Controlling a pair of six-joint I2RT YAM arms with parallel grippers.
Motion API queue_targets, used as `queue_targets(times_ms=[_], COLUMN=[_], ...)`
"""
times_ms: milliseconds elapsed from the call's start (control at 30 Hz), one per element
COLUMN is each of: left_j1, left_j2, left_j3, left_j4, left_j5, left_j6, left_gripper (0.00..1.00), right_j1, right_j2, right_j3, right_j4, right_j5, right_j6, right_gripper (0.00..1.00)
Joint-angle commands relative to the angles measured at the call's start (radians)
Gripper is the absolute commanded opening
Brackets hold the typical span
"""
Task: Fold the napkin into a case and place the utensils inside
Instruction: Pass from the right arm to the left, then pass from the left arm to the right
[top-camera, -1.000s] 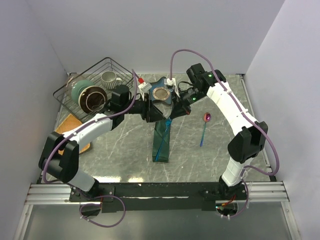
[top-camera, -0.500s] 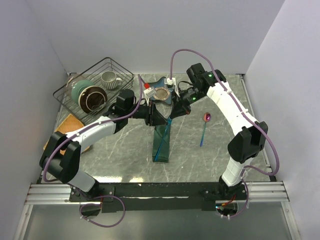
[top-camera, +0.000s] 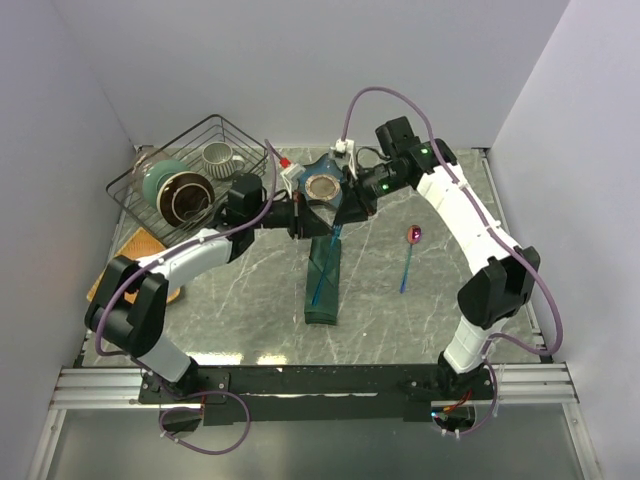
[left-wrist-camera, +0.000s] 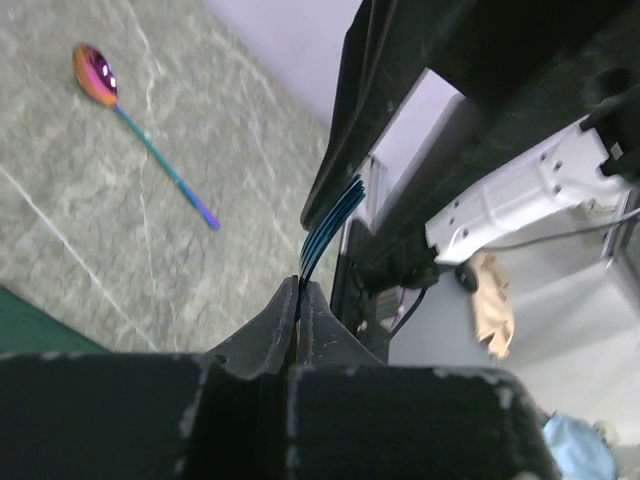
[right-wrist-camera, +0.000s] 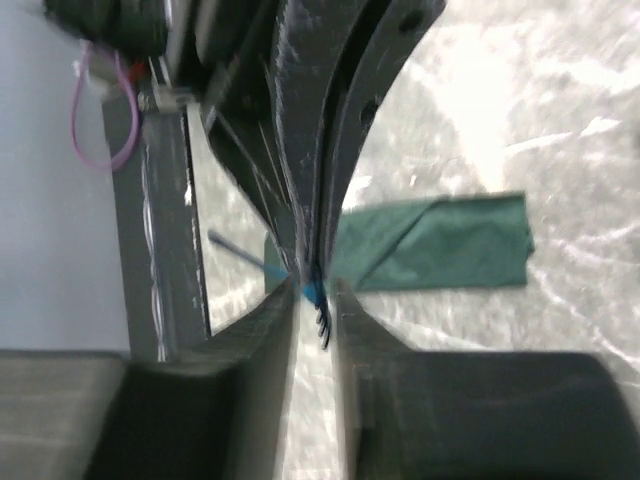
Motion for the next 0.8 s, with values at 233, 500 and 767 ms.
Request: queue_targets(times_ms=[233,500,767], left_j1=[0.133,0.142,0.141], left_j2=[0.002,0.028,0.028], left_j3=[0.000,0.105,0.088], left_j4=[0.508,0.504,0.519], left_j5=[-0.096,-0.157,-0.160], left_j6=[-0.429,-0.469,-0.510], left_gripper=[0.01,0.01,0.01], right_j1=[-0.127,-0.019,0.021], right_j2=[-0.251,-0.343,-0.317], right_j3=[-0.306,-0.599,-0.606], right_j4=[0.690,1.133,1.208], right_j5=[-0.096,0.002,0.034], right_j6=[0.714,1.102,1.126], right_gripper=[0.81,0.75,0.49])
